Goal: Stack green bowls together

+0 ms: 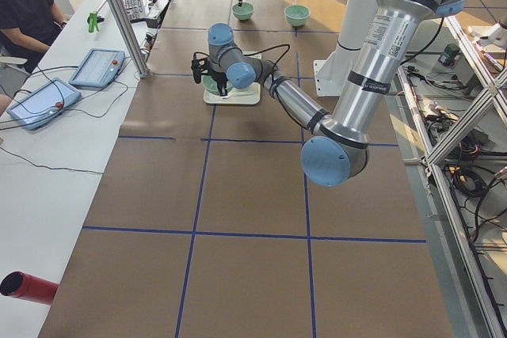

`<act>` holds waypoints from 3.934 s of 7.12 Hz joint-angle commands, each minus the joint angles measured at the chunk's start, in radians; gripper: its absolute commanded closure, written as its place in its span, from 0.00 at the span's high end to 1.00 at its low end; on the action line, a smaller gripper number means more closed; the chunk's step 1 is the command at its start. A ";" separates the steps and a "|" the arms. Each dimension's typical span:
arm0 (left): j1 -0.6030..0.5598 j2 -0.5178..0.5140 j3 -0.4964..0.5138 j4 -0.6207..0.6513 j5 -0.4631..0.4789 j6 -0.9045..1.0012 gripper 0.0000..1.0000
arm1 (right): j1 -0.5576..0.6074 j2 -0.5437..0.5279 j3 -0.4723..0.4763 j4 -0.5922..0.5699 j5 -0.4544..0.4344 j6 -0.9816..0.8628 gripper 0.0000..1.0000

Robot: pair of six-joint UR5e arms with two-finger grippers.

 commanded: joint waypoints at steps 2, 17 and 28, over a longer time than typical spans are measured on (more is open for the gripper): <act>0.034 -0.053 0.037 -0.003 0.002 -0.055 0.00 | -0.021 -0.016 0.001 0.000 0.000 -0.007 0.51; 0.315 -0.240 0.191 -0.078 0.231 -0.248 0.00 | 0.189 0.115 0.037 -0.008 0.364 0.075 0.00; 0.127 -0.167 0.107 0.024 0.159 0.027 1.00 | -0.144 0.424 0.103 -0.019 0.121 0.436 0.00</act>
